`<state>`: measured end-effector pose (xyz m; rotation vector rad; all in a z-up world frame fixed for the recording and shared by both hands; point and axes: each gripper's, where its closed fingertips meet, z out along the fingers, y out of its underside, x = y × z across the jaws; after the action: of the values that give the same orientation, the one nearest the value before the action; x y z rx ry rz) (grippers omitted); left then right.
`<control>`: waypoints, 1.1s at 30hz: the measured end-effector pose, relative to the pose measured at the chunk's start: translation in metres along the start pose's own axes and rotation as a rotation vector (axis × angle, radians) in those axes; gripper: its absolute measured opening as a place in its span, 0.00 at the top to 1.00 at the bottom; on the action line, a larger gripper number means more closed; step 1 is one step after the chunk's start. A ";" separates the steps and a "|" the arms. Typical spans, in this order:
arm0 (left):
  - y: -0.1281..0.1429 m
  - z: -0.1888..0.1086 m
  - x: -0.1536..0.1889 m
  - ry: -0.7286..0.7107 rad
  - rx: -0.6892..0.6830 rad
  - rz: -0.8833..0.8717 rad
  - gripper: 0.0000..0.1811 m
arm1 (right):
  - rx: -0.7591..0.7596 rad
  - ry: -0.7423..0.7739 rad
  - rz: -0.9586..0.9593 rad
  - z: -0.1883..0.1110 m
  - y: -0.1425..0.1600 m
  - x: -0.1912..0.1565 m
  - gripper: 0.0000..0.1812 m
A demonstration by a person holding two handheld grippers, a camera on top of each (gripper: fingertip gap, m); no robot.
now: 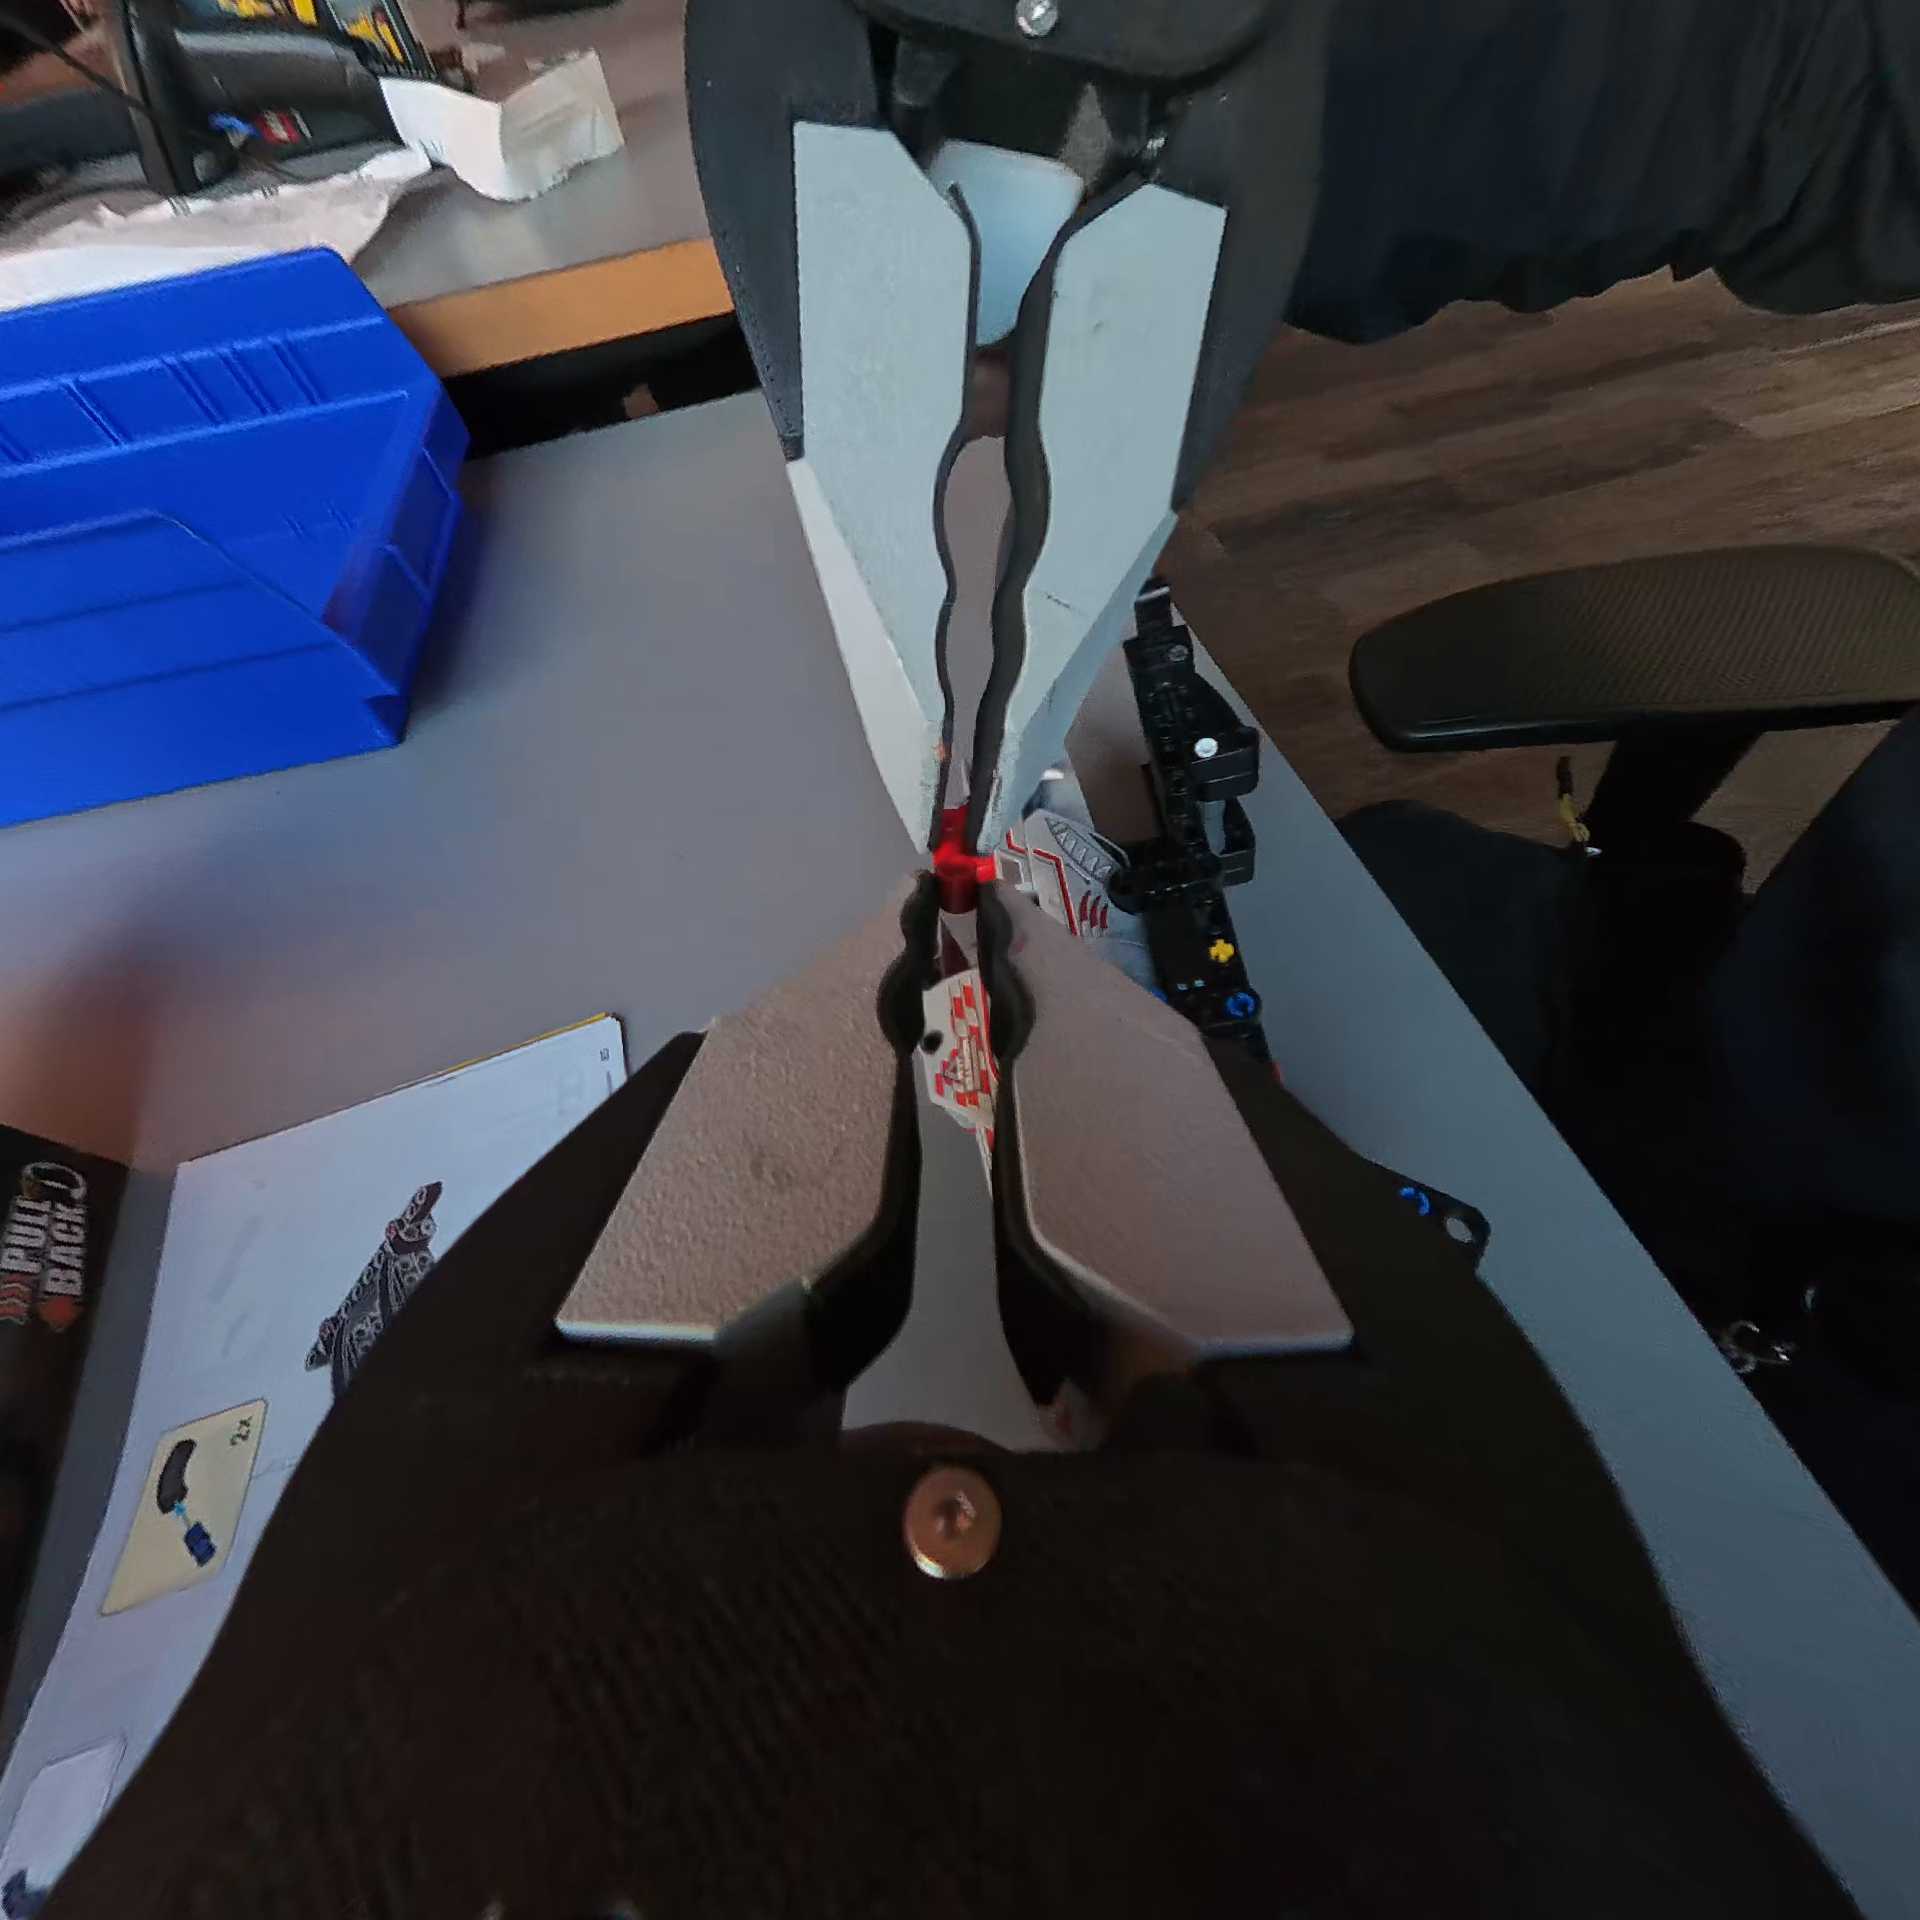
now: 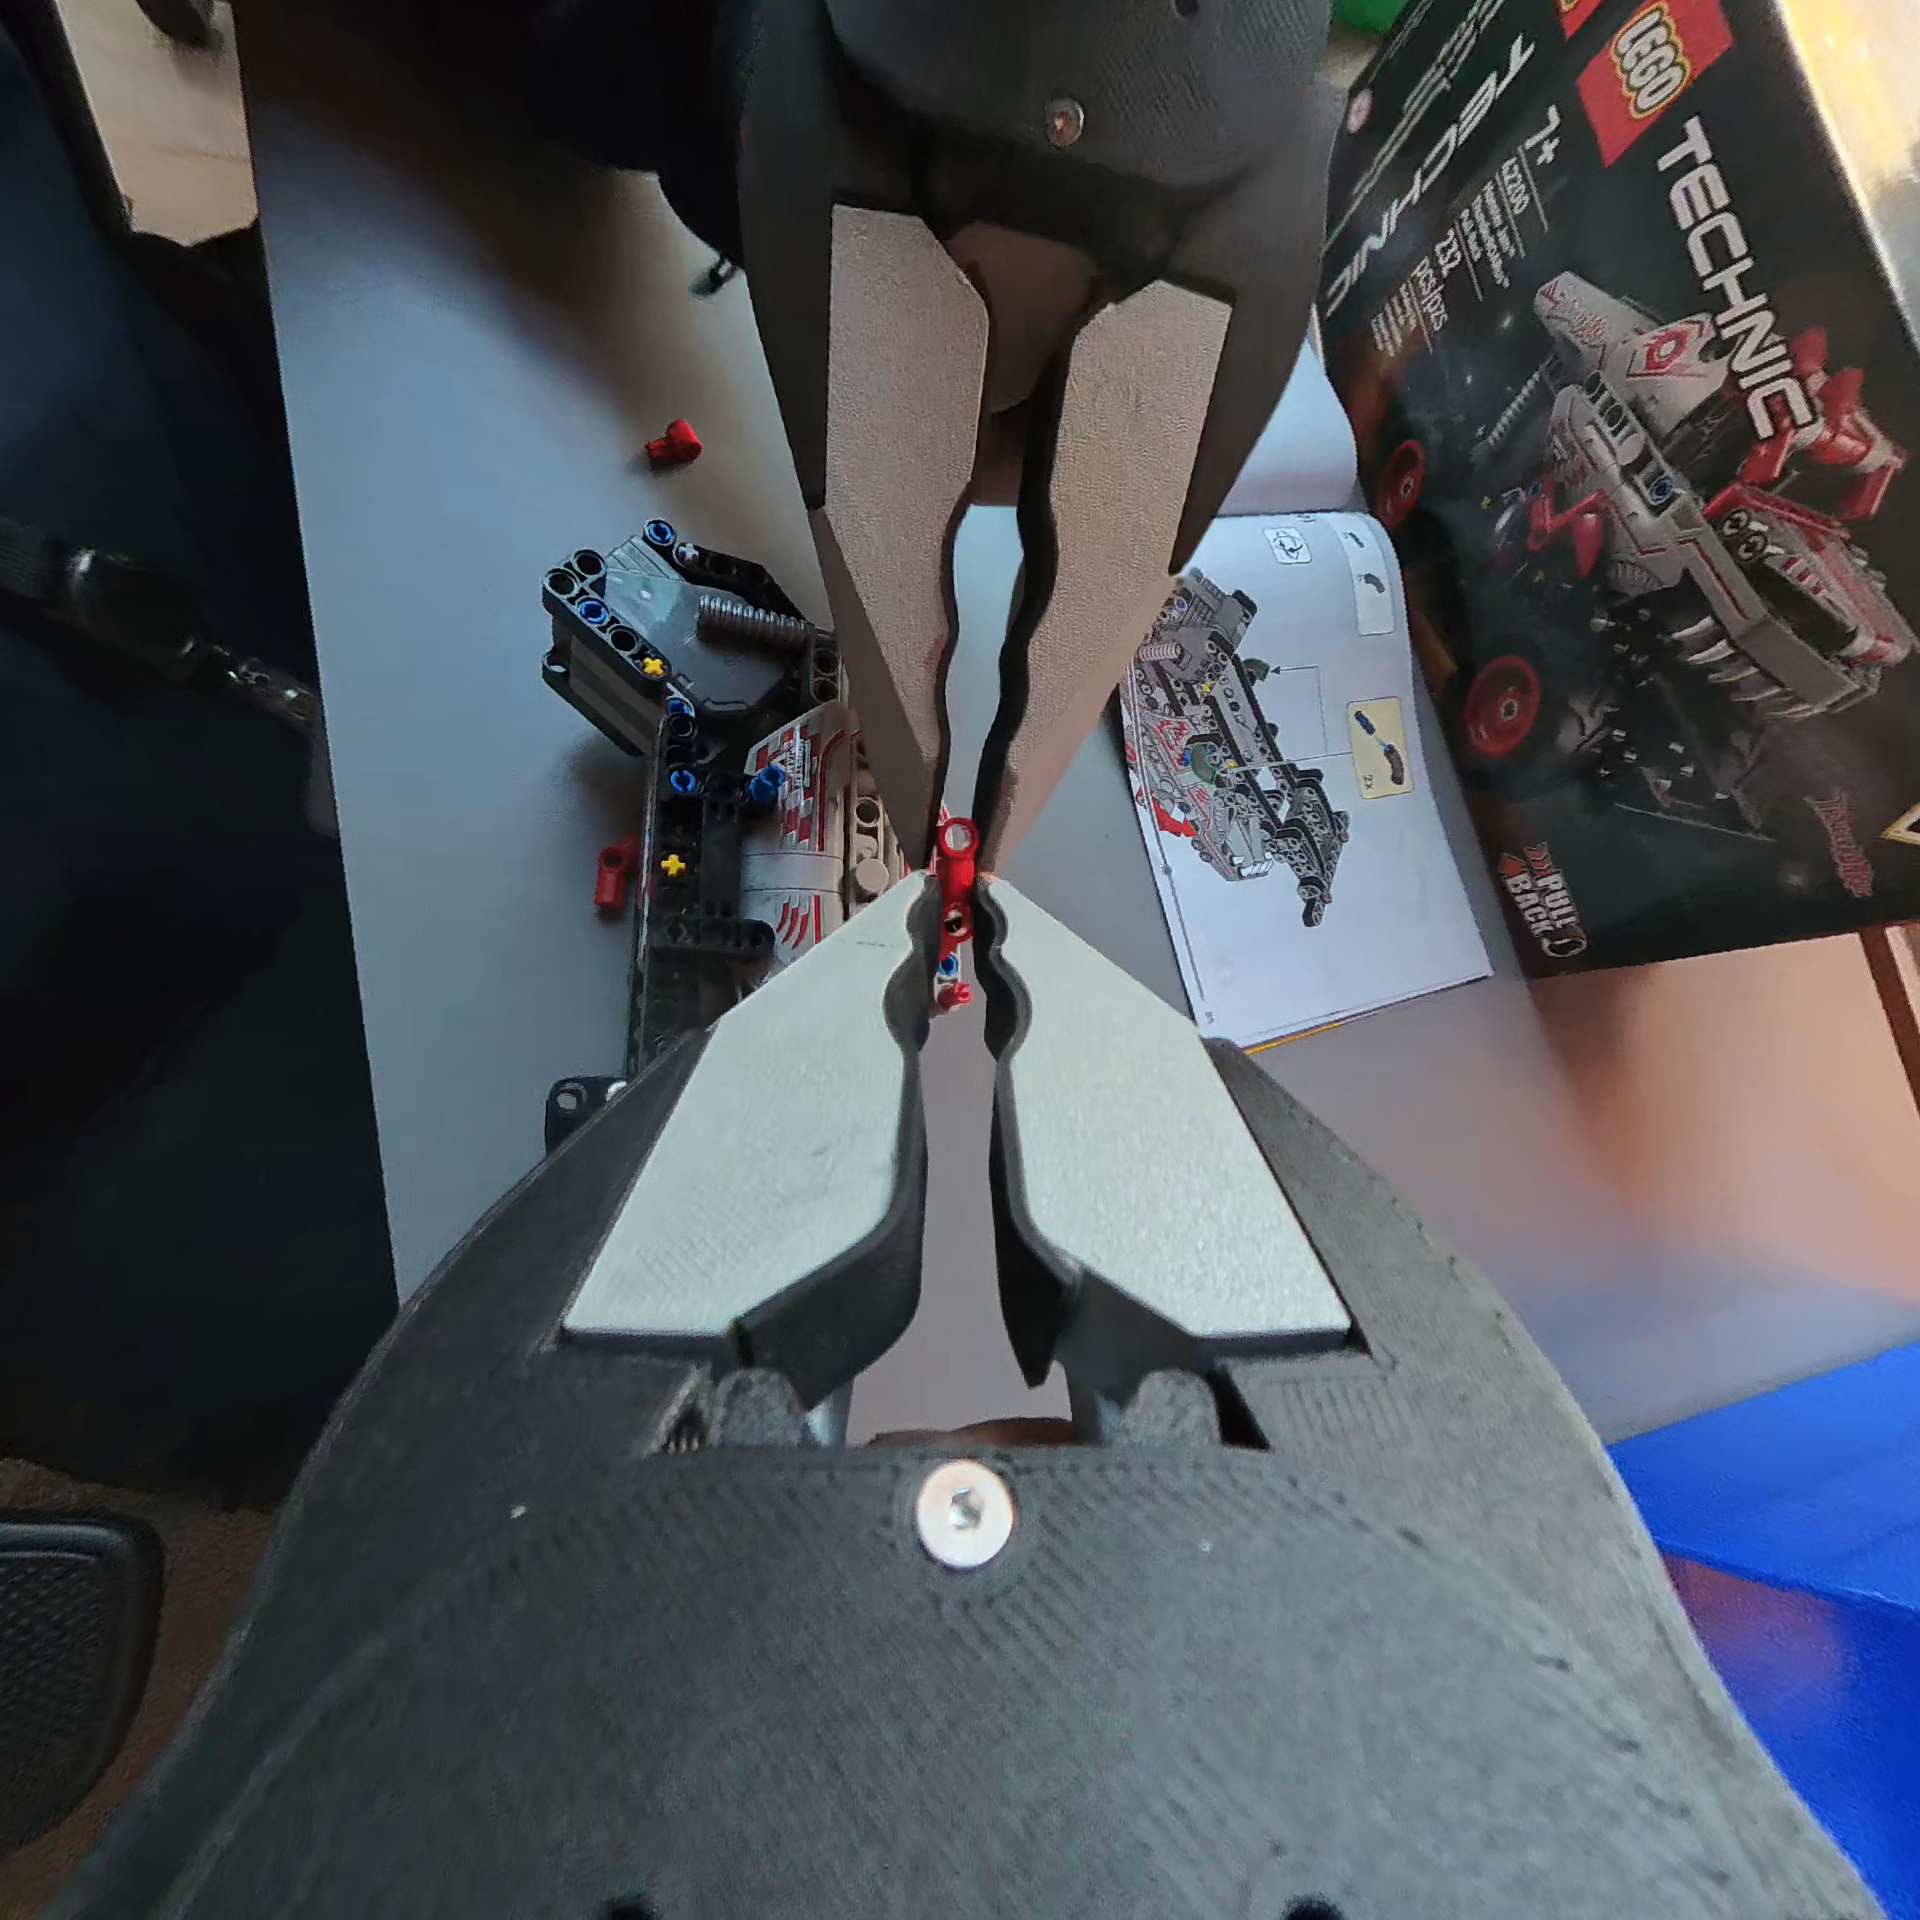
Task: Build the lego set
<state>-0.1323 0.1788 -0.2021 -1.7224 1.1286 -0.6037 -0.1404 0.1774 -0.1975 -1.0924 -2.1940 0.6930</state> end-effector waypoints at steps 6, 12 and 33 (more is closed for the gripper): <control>-0.010 -0.005 -0.001 -0.021 0.092 0.046 0.98 | 0.027 0.021 -0.004 -0.006 -0.008 0.003 0.98; -0.021 -0.009 0.001 -0.036 0.185 0.071 0.98 | 0.070 0.036 0.000 -0.015 -0.017 0.004 0.98; -0.009 -0.007 0.003 0.003 0.068 -0.084 0.82 | -0.177 0.162 -0.138 -0.017 0.005 0.015 0.98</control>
<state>-0.1332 0.1743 -0.1909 -1.7174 1.0298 -0.6890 -0.1329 0.1954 -0.1853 -1.0322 -2.1966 0.3425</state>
